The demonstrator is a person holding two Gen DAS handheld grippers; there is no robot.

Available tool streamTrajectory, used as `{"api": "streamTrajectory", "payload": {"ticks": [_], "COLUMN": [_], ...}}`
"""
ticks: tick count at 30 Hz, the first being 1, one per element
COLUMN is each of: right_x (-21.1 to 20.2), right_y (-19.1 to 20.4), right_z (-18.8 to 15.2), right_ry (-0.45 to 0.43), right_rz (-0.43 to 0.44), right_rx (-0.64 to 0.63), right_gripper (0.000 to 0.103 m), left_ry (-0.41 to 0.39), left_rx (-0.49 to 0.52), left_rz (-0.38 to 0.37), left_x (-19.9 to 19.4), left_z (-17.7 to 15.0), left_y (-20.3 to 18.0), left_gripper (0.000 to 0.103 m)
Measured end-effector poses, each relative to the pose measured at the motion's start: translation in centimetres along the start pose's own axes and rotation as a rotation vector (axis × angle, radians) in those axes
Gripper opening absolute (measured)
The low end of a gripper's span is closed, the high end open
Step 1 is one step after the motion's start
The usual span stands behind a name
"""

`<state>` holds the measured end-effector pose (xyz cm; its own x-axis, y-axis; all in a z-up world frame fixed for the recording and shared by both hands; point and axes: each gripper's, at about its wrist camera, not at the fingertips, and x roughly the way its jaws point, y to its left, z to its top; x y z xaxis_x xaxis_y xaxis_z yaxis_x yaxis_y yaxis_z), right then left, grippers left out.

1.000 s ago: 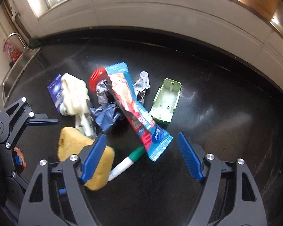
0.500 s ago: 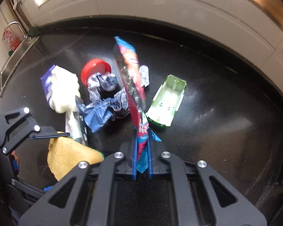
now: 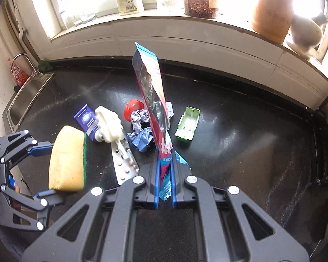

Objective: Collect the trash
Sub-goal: 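Grasp the yellow sponge with the left tool while the right tool grasps the blue-red wrapper, then carry sponge and wrapper over the bin and open both tools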

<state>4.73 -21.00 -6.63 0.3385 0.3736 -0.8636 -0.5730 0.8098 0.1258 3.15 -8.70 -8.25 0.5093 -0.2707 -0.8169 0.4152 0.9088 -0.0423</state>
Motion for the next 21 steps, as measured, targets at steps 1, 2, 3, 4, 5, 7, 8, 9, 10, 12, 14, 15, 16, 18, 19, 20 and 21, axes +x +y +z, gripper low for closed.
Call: {"api": "streamTrajectory", "payload": {"ticks": [1, 2, 3, 4, 5, 7, 8, 9, 10, 12, 14, 15, 16, 18, 19, 20, 21], "right_x": [-0.2, -0.3, -0.3, -0.4, -0.6, -0.8, -0.9, -1.0, -1.0, -0.9, -0.6, -0.5, -0.4, -0.1, 0.0, 0.3, 0.5], "right_y": [0.2, 0.6, 1.0, 1.4, 1.7, 2.4, 3.4, 4.5, 6.0, 8.5, 12.7, 14.4, 16.5, 22.0, 24.2, 27.3, 30.0], "right_z": [-0.2, -0.4, -0.5, -0.5, -0.3, -0.1, 0.2, 0.4, 0.9, 1.8, 2.6, 2.9, 3.1, 3.3, 3.3, 3.0, 2.6], "right_ry": [-0.002, -0.002, -0.001, -0.002, -0.005, -0.012, -0.018, -0.025, -0.030, -0.038, -0.043, -0.044, -0.046, -0.043, -0.035, -0.022, -0.006], "right_rz": [-0.002, -0.004, -0.006, -0.005, -0.002, 0.007, 0.015, 0.026, 0.043, 0.082, 0.145, 0.171, 0.202, 0.284, 0.317, 0.365, 0.405], "right_rx": [-0.001, -0.001, -0.002, -0.004, -0.010, -0.029, -0.046, -0.063, -0.092, -0.141, -0.212, -0.241, -0.278, -0.370, -0.403, -0.448, -0.490], "right_gripper": [0.009, 0.009, 0.009, 0.009, 0.009, 0.009, 0.009, 0.009, 0.009, 0.009, 0.009, 0.009, 0.009, 0.009, 0.009, 0.009, 0.009], "left_ry": [0.001, 0.001, -0.001, -0.005, -0.009, -0.024, -0.034, -0.046, -0.060, -0.085, -0.107, -0.118, -0.131, -0.151, -0.156, -0.157, -0.152], "left_rx": [-0.014, -0.025, -0.037, -0.049, -0.064, -0.096, -0.120, -0.151, -0.185, -0.269, -0.355, -0.403, -0.464, -0.564, -0.637, -0.684, -0.742], "left_rz": [0.005, 0.008, 0.015, 0.016, 0.021, 0.051, 0.072, 0.098, 0.126, 0.178, 0.237, 0.269, 0.314, 0.394, 0.454, 0.495, 0.544], "left_x": [-0.1, -0.4, -0.8, -1.0, -1.4, -2.3, -3.2, -4.1, -5.1, -7.2, -9.5, -10.8, -12.4, -15.2, -17.1, -18.4, -19.8], "left_z": [-0.1, -0.4, -0.6, -0.8, -1.0, -1.6, -2.1, -2.7, -3.3, -4.8, -6.7, -7.8, -9.4, -12.4, -15.0, -16.8, -19.2], "left_y": [0.3, 0.7, 0.9, 1.3, 1.7, 2.6, 3.3, 4.0, 4.8, 6.6, 8.5, 9.6, 10.8, 12.7, 13.9, 14.5, 15.2], "left_gripper": [0.061, 0.061, 0.061, 0.061, 0.061, 0.061, 0.061, 0.061, 0.061, 0.061, 0.061, 0.061, 0.061, 0.061, 0.061, 0.061, 0.061]}}
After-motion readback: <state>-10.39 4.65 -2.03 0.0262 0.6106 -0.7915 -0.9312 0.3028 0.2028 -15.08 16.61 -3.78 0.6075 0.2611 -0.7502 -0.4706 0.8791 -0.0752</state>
